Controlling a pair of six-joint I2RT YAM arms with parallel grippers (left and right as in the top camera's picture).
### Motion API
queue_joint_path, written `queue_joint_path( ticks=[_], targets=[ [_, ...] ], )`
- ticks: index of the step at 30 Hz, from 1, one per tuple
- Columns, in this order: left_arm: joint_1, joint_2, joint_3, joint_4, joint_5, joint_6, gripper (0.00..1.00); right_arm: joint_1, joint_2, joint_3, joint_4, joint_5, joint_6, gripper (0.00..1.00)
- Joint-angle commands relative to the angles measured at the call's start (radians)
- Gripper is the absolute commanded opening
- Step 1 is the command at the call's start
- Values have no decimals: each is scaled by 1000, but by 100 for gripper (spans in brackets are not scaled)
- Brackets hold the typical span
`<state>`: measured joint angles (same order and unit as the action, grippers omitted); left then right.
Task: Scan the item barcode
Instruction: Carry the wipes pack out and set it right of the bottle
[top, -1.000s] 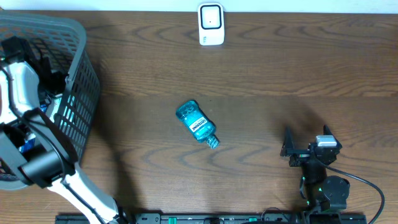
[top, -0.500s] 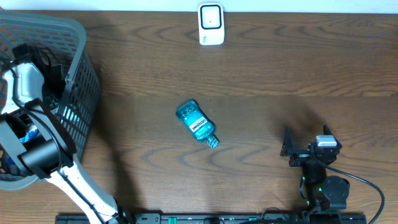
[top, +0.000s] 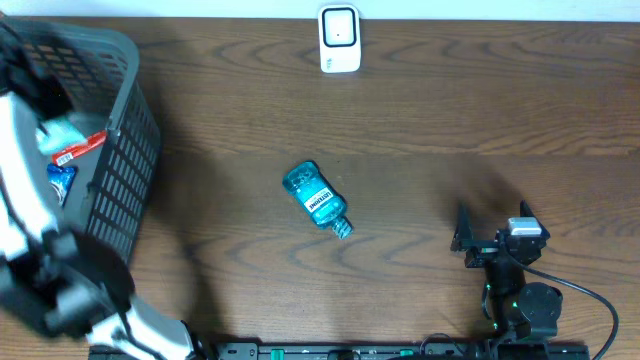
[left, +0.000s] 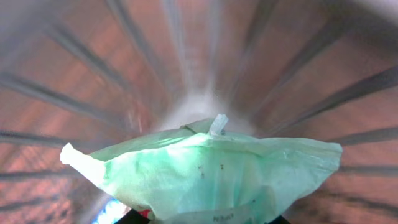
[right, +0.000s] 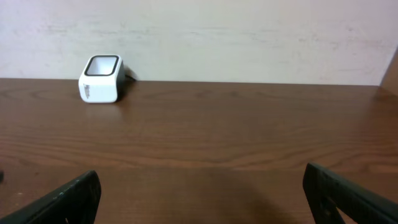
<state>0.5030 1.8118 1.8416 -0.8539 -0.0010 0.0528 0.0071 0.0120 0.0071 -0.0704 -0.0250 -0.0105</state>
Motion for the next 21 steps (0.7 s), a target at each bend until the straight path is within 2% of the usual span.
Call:
queue_joint_path(
  ticks=[1, 4, 6, 10, 14, 17, 21],
  targets=[
    [-52, -252, 48, 69, 215, -81, 27, 8, -5, -2, -4, 9, 10, 99],
    [-153, -351, 48, 134, 381, -128, 27, 8, -5, -2, -4, 9, 10, 99],
    [-260, -377, 47, 150, 426, -137, 27, 8, -5, -2, -4, 9, 10, 99],
    [-541, -341, 26, 148, 407, -137, 27, 8, -5, -2, -4, 9, 10, 99],
    [-771, -212, 0, 109, 318, -137, 27, 8, -5, -2, -4, 9, 10, 99],
    [-877, -88, 0, 96, 234, -140, 28, 8, -5, -2, -4, 9, 10, 99],
    [-969, 83, 0, 93, 224, -166, 27, 8, -5, -2, -4, 9, 10, 99]
  ],
)
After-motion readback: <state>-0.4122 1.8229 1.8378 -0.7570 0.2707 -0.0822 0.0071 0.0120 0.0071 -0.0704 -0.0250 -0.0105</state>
